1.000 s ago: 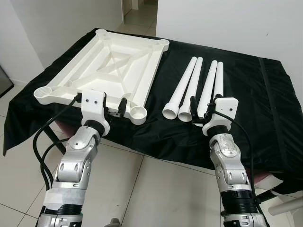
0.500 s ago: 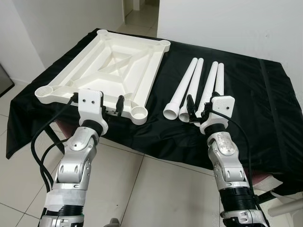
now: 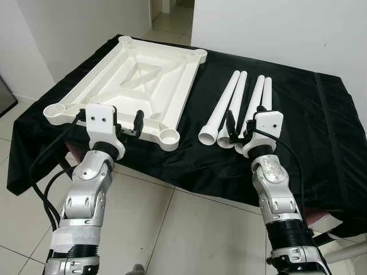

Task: Building children table

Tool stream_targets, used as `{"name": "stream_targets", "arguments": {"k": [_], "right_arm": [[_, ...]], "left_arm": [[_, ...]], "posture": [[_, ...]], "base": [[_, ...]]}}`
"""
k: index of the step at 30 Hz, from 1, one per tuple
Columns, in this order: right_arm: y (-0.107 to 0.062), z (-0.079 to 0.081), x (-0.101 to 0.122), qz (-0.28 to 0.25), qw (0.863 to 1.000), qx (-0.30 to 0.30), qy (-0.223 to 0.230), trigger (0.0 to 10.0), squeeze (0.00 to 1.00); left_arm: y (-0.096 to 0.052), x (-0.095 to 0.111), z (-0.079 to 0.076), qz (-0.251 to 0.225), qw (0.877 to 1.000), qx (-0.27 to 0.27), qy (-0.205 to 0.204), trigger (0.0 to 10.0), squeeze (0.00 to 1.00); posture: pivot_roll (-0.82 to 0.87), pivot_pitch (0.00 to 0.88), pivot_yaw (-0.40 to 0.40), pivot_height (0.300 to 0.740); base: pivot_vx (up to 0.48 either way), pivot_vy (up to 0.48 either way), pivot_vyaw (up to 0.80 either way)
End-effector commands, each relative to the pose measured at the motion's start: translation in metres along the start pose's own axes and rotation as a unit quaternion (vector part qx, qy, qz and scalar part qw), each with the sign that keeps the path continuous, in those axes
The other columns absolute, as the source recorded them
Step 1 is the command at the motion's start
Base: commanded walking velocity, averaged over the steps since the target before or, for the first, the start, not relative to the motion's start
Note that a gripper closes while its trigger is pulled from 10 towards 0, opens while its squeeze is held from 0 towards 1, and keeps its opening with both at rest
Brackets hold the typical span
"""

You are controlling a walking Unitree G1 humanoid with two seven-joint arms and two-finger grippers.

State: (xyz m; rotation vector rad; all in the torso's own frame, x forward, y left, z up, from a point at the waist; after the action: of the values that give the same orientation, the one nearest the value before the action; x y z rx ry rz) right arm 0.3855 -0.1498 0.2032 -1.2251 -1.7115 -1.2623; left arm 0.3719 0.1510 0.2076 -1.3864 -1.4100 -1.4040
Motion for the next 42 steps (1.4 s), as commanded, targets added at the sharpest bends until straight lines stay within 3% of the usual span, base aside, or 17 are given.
{"name": "stream_targets", "arguments": {"k": [1,19,33,42], "right_arm": [[0.005,-0.005,0.004,-0.007,1.000,-0.006,-0.004,10.0,0.00],[0.013,0.001,0.005,-0.019,1.000,0.009,-0.014,10.0,0.00],[0.016,0.000,0.005,-0.024,0.999,0.009,-0.021,10.0,0.00],[0.021,-0.006,-0.001,0.001,1.000,-0.011,0.005,10.0,0.00]], "left_arm": [[0.004,0.005,0.009,-0.015,0.999,0.035,0.001,10.0,0.00],[0.005,0.010,0.013,-0.028,0.999,0.042,-0.003,10.0,0.00],[0.010,0.012,0.007,-0.034,0.999,0.031,-0.003,10.0,0.00],[0.017,-0.002,-0.012,0.000,1.000,-0.008,-0.006,10.0,0.00]], "posture": [[0.17,0.000,-0.056,0.740],[0.19,0.000,-0.064,0.740],[0.18,0.000,-0.064,0.740],[0.17,0.000,-0.065,0.740]], "base": [[0.259,0.000,0.00],[0.284,0.000,0.00],[0.287,0.000,0.00],[0.000,0.000,0.00]]}}
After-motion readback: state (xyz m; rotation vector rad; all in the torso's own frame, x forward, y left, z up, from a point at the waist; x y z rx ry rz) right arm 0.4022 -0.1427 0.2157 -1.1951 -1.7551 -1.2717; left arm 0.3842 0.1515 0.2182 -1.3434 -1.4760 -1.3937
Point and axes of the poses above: a point about 5 cm out from each wrist's last joint towards the gripper, its own y axis pointing out of the wrist towards the gripper, its own x axis along the axis of the wrist's last joint, z = x × y, the point moved 6 cm from there along y, pointing out of the wrist towards the gripper, and after that the axes turned 10 degrees about -y, right-handed, at the moved point
